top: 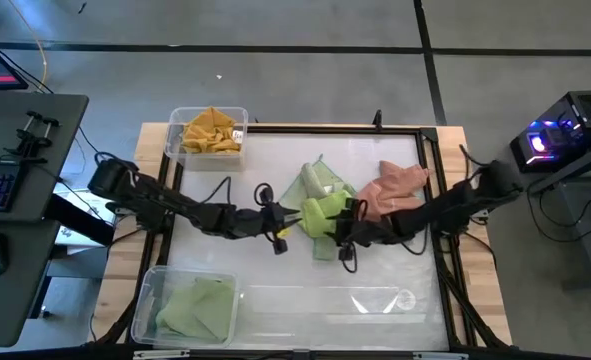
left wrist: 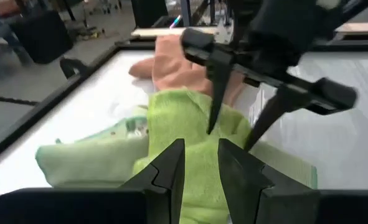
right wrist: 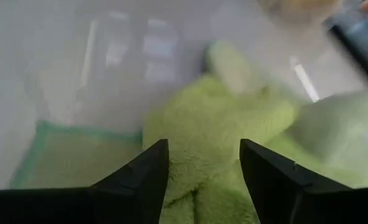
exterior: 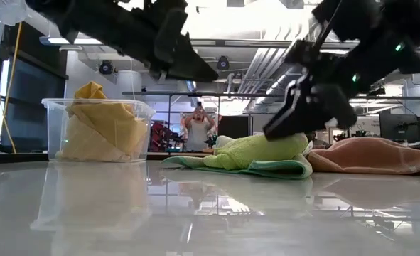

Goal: Sort towels by color in basket
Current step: Put the light green towel into the bottom transparent bin, then put the dark orange towel into the top transparent bin

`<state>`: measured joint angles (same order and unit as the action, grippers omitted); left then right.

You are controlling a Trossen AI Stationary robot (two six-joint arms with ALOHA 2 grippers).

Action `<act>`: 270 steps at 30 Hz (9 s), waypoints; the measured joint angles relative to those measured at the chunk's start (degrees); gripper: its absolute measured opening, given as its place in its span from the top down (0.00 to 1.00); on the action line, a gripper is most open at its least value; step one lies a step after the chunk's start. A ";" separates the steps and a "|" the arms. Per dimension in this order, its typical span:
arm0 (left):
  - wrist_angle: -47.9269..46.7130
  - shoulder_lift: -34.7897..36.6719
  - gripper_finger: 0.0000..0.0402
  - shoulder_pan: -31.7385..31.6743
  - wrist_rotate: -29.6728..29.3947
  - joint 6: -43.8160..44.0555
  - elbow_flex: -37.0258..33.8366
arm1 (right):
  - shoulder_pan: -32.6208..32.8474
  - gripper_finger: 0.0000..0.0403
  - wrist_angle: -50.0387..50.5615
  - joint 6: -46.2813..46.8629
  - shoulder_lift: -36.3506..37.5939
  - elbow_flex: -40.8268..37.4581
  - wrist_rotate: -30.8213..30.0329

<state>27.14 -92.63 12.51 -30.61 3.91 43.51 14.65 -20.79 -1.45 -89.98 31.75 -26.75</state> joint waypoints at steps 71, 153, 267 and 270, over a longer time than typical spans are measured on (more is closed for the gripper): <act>-0.58 -7.14 0.97 14.13 -18.06 -37.73 9.52 | 1.47 0.70 2.75 10.21 15.71 0.01 8.78; -85.52 2.89 0.75 44.63 30.83 107.59 22.64 | 8.59 0.70 -10.76 3.10 6.03 0.00 -0.93; 3.47 3.24 0.77 12.83 -10.51 -11.00 5.99 | 12.83 0.48 73.14 57.33 23.96 8.39 0.22; 3.48 3.25 0.77 12.76 -10.50 -10.94 5.99 | 12.34 0.47 66.12 60.05 23.93 2.42 1.39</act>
<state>30.61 -89.37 25.28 -41.11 -7.03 49.50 26.99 45.33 58.60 -66.04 34.17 -25.36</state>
